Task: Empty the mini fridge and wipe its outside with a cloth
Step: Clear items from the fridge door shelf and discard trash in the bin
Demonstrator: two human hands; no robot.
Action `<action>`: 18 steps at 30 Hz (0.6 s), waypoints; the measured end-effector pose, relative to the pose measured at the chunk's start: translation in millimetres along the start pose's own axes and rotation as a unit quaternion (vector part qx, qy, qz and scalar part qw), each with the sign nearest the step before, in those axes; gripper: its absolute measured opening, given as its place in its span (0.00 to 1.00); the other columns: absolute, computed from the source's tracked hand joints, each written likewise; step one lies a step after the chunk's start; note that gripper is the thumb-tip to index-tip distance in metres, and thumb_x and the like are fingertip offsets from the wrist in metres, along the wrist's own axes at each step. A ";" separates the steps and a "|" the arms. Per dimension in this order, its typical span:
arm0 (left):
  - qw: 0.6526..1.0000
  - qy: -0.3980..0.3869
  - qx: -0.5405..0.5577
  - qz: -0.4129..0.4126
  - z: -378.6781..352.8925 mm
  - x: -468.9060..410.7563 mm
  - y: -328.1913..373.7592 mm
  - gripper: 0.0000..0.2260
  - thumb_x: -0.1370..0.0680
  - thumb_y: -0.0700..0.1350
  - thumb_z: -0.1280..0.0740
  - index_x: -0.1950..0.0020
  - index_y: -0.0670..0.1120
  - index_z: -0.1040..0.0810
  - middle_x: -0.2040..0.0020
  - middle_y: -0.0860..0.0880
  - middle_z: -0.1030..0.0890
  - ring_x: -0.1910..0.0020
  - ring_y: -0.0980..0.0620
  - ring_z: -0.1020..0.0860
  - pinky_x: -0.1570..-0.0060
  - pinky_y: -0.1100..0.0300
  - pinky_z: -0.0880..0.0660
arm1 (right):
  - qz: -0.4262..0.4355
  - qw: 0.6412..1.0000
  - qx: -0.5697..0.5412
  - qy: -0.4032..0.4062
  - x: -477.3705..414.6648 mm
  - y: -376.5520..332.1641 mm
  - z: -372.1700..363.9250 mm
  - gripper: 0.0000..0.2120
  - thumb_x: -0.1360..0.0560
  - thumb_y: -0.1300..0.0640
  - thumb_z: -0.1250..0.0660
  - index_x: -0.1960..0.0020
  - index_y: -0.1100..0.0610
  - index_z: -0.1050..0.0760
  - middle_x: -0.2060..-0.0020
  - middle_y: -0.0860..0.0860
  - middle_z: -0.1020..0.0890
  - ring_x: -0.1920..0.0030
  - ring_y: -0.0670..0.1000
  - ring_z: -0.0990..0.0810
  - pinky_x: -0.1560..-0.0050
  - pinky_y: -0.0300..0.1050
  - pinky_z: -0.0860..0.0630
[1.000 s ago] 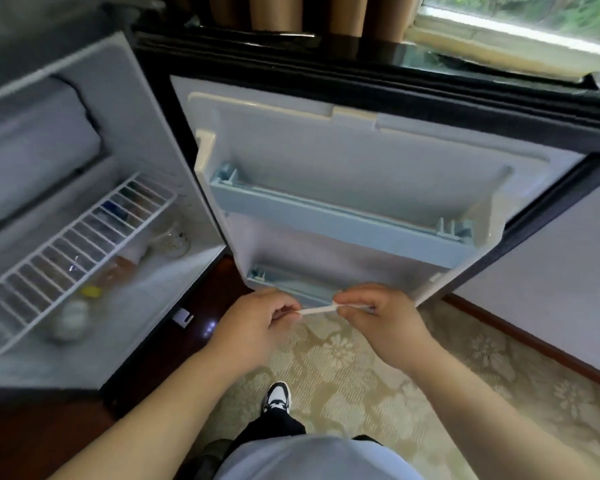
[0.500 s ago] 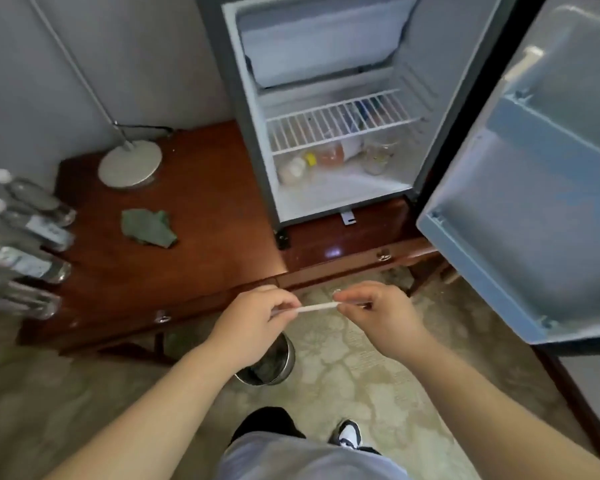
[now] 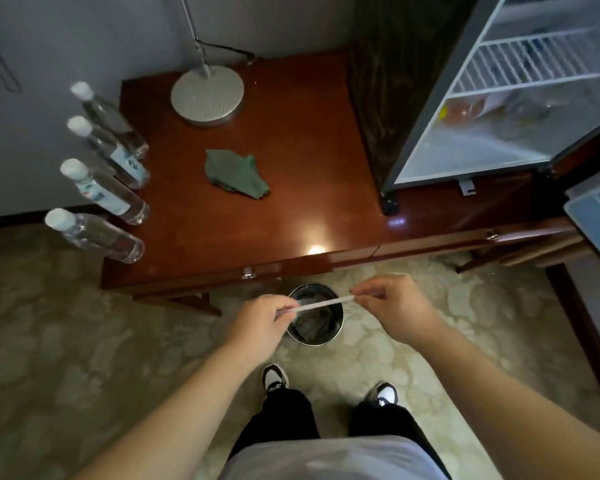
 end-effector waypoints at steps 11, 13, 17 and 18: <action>0.987 -0.155 -0.020 0.023 -68.6 -59.1 -82.3 0.22 0.21 0.54 0.31 0.27 0.58 0.28 0.30 0.56 0.25 0.34 0.56 0.26 0.34 0.59 0.31 | -0.100 0.992 0.068 -0.020 -61.0 70.0 -77.3 0.07 0.22 0.54 0.30 0.47 0.47 0.15 0.50 0.42 0.16 0.54 0.44 0.18 0.60 0.31 0.26; 0.984 -0.172 -0.009 0.035 -101.7 -82.4 -104.2 0.24 0.22 0.56 0.32 0.26 0.59 0.30 0.28 0.56 0.27 0.33 0.56 0.27 0.32 0.57 0.31 | -0.099 0.988 0.118 -0.021 -87.9 106.6 -103.3 0.08 0.21 0.55 0.32 0.48 0.50 0.14 0.50 0.44 0.16 0.53 0.48 0.18 0.56 0.41 0.22; 0.987 -0.149 0.015 0.061 -174.0 -128.5 -154.9 0.24 0.22 0.56 0.32 0.26 0.59 0.31 0.29 0.56 0.27 0.37 0.52 0.24 0.35 0.54 0.28 | -0.093 0.962 0.250 -0.052 -147.5 178.5 -172.7 0.11 0.23 0.62 0.38 0.59 0.54 0.19 0.57 0.52 0.21 0.56 0.57 0.19 0.62 0.45 0.25; 0.988 -0.138 0.020 0.065 -188.4 -136.3 -166.6 0.24 0.22 0.56 0.32 0.26 0.59 0.31 0.29 0.56 0.27 0.38 0.52 0.23 0.36 0.55 0.27 | -0.100 0.962 0.248 -0.061 -161.2 194.2 -190.6 0.12 0.23 0.63 0.38 0.60 0.53 0.20 0.58 0.52 0.22 0.56 0.57 0.20 0.63 0.44 0.28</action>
Point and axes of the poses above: each hand's wrist, its own x-axis away from the middle knuckle, its own z-axis out of the back of the hand, y = z × x, the point moved 2 cm from there along -x, towards the middle knuckle
